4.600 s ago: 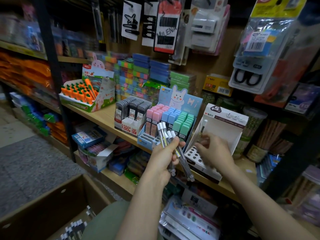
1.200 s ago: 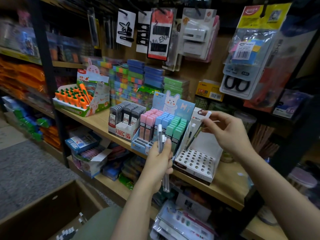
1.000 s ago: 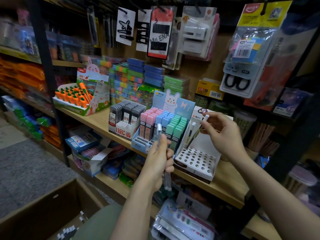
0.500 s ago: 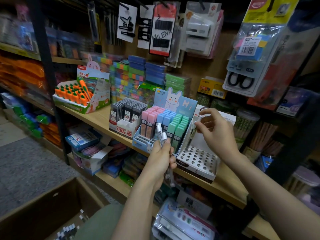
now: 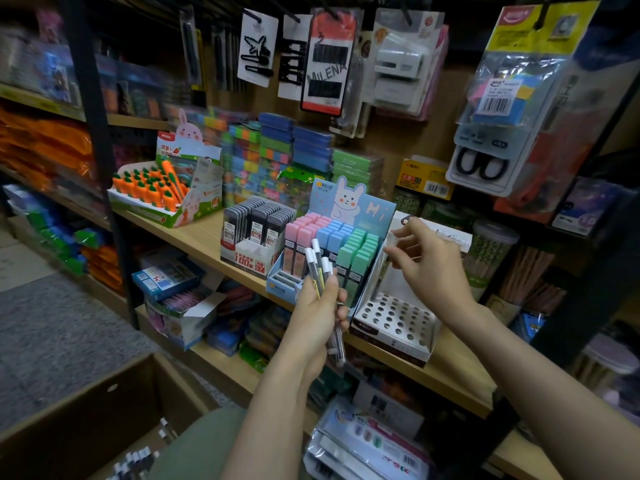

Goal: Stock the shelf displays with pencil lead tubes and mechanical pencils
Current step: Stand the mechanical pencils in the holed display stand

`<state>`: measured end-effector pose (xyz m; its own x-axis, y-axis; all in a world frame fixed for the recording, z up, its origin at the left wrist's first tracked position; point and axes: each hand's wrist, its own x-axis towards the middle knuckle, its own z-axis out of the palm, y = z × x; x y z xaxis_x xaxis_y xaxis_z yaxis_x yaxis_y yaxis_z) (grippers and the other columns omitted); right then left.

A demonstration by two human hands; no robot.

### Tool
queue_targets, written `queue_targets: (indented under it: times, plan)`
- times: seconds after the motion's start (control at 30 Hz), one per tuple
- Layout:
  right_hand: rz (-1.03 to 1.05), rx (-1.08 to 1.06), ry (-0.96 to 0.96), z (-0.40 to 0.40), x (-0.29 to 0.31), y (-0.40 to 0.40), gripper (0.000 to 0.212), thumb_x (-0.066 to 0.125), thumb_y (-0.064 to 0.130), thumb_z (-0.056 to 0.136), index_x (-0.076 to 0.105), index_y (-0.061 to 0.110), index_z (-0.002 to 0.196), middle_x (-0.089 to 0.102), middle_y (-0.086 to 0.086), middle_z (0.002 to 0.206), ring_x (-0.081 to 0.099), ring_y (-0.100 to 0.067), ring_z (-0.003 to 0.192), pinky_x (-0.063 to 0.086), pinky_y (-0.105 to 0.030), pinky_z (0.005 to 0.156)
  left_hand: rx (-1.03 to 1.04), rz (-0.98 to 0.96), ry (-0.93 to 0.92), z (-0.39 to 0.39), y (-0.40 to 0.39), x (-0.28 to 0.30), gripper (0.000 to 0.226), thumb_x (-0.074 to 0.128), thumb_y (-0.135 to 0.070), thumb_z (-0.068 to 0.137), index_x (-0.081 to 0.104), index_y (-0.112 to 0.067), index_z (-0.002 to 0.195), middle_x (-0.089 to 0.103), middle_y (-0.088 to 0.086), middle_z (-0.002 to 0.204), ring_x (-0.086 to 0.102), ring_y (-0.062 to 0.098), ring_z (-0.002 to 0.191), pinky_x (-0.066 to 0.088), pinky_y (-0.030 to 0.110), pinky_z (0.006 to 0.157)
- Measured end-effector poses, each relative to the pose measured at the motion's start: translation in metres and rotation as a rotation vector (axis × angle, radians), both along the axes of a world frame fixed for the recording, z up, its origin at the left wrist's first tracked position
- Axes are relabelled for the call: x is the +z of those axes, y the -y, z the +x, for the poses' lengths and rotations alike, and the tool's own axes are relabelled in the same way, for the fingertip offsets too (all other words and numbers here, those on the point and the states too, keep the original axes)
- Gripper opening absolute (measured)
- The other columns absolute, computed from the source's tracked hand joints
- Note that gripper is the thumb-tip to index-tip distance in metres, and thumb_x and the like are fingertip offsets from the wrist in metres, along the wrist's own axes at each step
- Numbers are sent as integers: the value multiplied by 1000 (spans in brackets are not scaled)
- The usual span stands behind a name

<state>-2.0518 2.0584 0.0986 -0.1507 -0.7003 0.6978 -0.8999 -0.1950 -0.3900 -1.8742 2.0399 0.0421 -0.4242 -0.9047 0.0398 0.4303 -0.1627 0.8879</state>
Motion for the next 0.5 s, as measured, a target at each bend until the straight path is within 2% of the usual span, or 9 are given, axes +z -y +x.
queue_targets:
  times: [0.07, 0.17, 0.27, 0.37, 0.5]
  plan:
    - [-16, -22, 1, 0, -1, 1, 17, 74, 21, 86, 61, 16, 96, 67, 7, 78, 67, -6, 70, 59, -33, 69, -20, -7, 19, 0, -1, 0, 12, 43, -30, 102, 52, -29, 111, 50, -6, 72, 45, 6, 54, 43, 22, 55]
    - [6, -46, -33, 2, -4, 4, 17, 76, 18, 84, 63, 11, 94, 62, 1, 92, 66, -15, 72, 58, -37, 73, -50, -7, 40, -2, -3, -1, 11, 44, -31, 102, 51, -25, 109, 49, -4, 75, 44, 7, 56, 42, 22, 55]
    - [5, -53, -23, 6, -8, 4, 17, 77, 16, 83, 63, 12, 92, 54, 1, 98, 64, -8, 65, 57, -35, 72, -67, -4, 38, -2, -4, 0, 10, 45, -30, 102, 52, -25, 107, 50, -4, 77, 44, 8, 58, 42, 22, 54]
    - [44, -58, -8, 6, -13, 2, 17, 77, 15, 82, 64, 12, 92, 52, 1, 100, 62, -5, 66, 58, -35, 74, -116, 24, -10, -2, -5, 2, 10, 46, -28, 102, 53, -23, 105, 52, -4, 75, 43, 8, 56, 41, 20, 51]
    - [26, -133, -41, 8, -9, -5, 28, 73, 29, 86, 69, 15, 110, 50, 3, 108, 60, -8, 71, 56, -32, 72, -179, 71, -103, -3, -8, 6, 24, 48, -26, 101, 55, -10, 118, 57, 0, 78, 42, 8, 56, 41, 20, 49]
